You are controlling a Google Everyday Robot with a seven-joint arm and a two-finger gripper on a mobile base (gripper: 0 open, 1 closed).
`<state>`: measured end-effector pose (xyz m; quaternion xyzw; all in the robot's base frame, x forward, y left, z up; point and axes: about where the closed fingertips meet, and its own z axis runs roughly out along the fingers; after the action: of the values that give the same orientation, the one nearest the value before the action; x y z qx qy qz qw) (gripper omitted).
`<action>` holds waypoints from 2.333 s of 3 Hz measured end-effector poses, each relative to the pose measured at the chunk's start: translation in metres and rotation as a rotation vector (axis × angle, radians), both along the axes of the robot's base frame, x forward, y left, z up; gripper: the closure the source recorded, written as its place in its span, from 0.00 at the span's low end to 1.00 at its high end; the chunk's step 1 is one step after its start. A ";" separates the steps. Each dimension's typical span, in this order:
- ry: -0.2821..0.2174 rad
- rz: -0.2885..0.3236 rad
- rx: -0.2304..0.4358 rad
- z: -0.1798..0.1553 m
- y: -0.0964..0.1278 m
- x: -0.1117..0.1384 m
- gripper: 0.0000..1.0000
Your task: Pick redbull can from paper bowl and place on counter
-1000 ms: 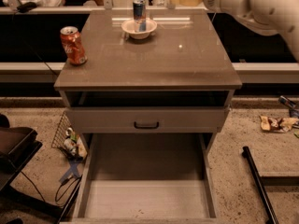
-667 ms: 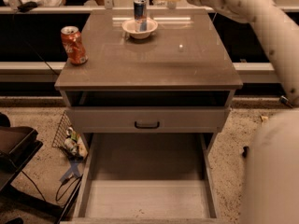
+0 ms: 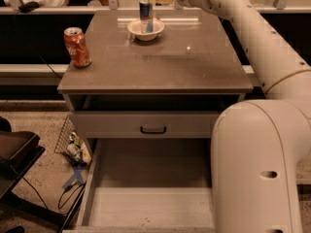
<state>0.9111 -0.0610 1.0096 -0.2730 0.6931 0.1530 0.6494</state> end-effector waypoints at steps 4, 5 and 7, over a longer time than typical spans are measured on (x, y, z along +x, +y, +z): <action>0.125 0.033 0.085 -0.111 0.063 0.072 0.13; 0.124 0.035 0.085 -0.111 0.065 0.073 0.37; 0.129 0.041 0.083 -0.115 0.071 0.074 0.83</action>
Offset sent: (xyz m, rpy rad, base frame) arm 0.0982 0.0397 -0.0960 0.0202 0.1111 0.0120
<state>0.9847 0.0100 0.8942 -0.2495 0.7208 0.2124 0.6108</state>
